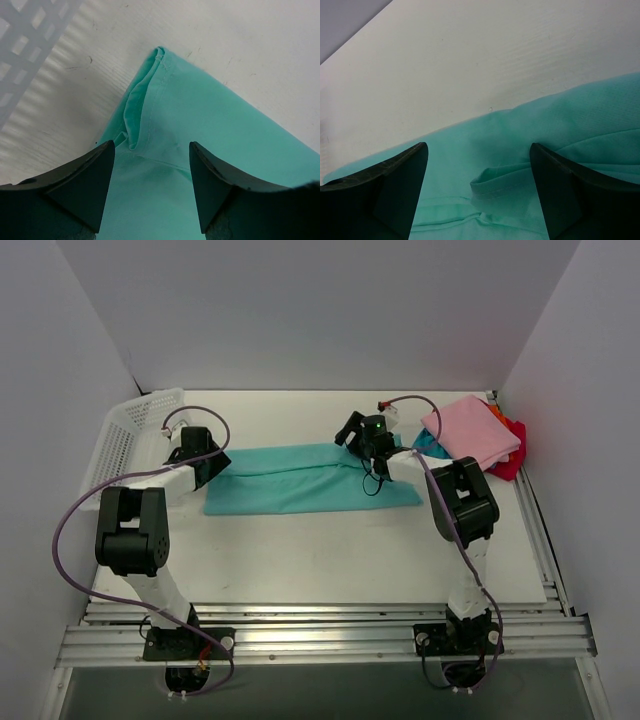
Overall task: Fold and stack the t-shirts
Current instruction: Fold the tshirt
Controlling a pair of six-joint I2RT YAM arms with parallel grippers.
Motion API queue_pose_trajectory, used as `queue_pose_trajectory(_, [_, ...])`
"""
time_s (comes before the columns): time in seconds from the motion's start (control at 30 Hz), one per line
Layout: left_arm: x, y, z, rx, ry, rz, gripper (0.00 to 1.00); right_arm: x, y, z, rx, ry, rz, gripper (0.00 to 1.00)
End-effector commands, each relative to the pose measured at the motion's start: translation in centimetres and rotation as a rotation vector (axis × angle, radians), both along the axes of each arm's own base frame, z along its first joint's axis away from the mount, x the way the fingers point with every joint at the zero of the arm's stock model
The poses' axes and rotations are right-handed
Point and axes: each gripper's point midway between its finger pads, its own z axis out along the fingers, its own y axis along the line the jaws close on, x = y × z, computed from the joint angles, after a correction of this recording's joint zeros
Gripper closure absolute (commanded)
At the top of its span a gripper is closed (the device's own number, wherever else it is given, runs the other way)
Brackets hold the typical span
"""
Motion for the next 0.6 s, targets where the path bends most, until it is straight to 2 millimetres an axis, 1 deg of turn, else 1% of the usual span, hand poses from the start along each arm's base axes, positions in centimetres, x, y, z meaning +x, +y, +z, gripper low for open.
queue_pose_trajectory(0.0, [0.6, 3.7, 0.6, 0.033, -0.033, 0.105, 0.3, -0.2, 0.3, -0.8, 0.001, 0.009, 0.02, 0.23])
queue_pose_trajectory(0.2, [0.4, 3.6, 0.5, 0.031, -0.03, 0.103, 0.3, -0.2, 0.7, -1.7, 0.006, 0.02, 0.04, 0.36])
queue_pose_trajectory(0.23, [0.4, 3.6, 0.5, 0.03, -0.031, 0.104, 0.3, -0.2, 0.7, -1.7, 0.006, 0.02, 0.04, 0.39])
queue_pose_trajectory(0.3, [0.4, 3.6, 0.5, 0.031, -0.031, 0.105, 0.3, -0.2, 0.7, -1.7, 0.001, 0.02, 0.042, 0.5])
queue_pose_trajectory(0.33, [0.5, 3.6, 0.4, 0.031, -0.029, 0.105, 0.3, -0.3, 0.6, -1.5, 0.002, 0.017, 0.042, 0.66])
queue_pose_trajectory(0.4, [0.6, 3.6, 0.5, 0.031, -0.031, 0.105, 0.3, -0.4, 0.6, -1.2, 0.002, 0.015, 0.043, 0.83])
queue_pose_trajectory(0.43, [0.7, 3.7, 0.4, 0.032, -0.029, 0.106, 0.3, -0.6, 0.5, -0.9, 0.001, 0.014, 0.044, 0.99])
queue_pose_trajectory(0.57, [0.6, 3.7, 0.5, 0.031, -0.03, 0.107, 0.31, -1.4, 0.3, -0.1, 0.003, 0.008, 0.045, 1.0])
